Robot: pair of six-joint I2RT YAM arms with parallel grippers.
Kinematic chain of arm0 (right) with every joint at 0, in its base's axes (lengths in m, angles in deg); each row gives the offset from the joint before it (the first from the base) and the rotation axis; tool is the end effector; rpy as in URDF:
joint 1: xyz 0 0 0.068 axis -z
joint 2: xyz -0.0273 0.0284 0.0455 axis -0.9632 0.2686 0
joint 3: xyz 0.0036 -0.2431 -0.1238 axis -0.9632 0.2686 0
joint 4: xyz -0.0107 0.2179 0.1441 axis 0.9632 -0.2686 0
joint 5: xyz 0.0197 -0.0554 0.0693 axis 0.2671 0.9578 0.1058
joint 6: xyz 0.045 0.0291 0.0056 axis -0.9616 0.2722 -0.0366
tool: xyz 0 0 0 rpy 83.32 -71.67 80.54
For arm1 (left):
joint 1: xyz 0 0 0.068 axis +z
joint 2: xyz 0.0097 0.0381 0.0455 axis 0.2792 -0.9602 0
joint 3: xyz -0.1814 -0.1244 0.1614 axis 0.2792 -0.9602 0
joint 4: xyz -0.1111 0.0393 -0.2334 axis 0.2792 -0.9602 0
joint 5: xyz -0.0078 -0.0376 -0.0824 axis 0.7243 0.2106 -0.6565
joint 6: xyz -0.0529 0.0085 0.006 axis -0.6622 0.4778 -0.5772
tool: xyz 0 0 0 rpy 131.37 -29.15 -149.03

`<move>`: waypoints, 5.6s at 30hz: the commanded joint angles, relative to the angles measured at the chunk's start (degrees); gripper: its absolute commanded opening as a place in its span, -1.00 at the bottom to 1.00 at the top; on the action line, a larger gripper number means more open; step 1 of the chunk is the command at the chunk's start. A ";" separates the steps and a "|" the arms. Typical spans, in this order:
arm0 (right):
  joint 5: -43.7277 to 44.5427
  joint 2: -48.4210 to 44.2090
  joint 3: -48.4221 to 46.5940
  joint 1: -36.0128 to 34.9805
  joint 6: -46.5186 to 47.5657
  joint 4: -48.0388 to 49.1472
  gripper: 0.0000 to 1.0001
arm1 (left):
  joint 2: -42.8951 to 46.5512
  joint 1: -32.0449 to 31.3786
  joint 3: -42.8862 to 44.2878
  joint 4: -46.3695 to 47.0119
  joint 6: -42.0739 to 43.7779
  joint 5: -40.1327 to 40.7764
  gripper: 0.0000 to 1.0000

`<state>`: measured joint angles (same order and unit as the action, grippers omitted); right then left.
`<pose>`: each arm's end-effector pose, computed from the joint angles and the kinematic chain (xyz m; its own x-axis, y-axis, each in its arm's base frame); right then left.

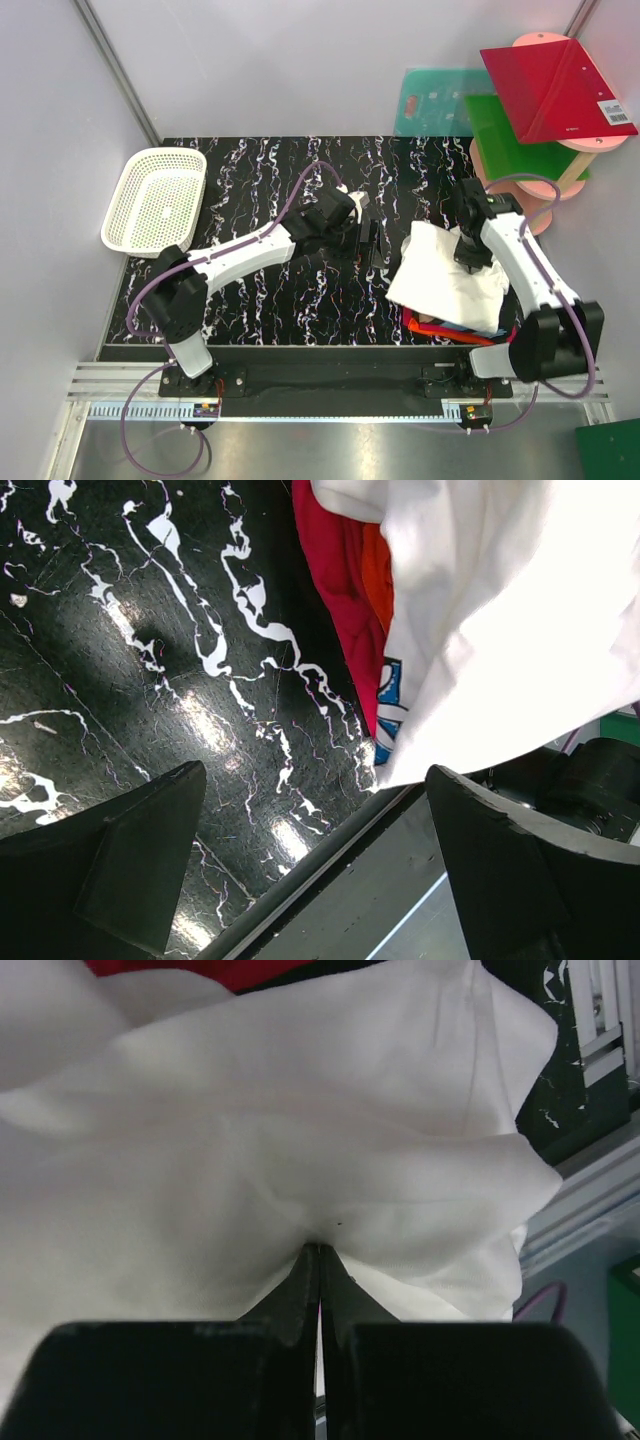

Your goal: Fold and stack the t-shirts

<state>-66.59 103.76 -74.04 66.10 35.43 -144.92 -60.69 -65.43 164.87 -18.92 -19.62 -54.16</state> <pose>0.2271 0.0203 0.2870 -0.8696 0.3476 -0.3507 0.4341 0.8766 -0.2076 0.2441 -0.2964 0.2613 -0.8792 0.1357 -0.4567 0.4008 0.7287 -0.5552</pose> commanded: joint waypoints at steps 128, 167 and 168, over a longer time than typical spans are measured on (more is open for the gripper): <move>5.06 -23.31 -8.52 2.34 3.40 6.51 0.93 | 8.47 -10.31 5.23 -9.41 -0.05 13.47 0.98; -8.89 -8.73 -3.61 17.18 10.85 17.36 0.87 | 0.83 -2.12 1.36 -9.67 5.14 2.66 0.98; -12.13 -8.90 -3.68 18.50 11.55 17.81 0.87 | 0.57 -2.03 1.36 -9.59 5.22 2.57 0.98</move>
<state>-69.83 95.94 -76.42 79.70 39.30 -132.85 -59.27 -67.87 163.97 -30.41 -15.44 -49.96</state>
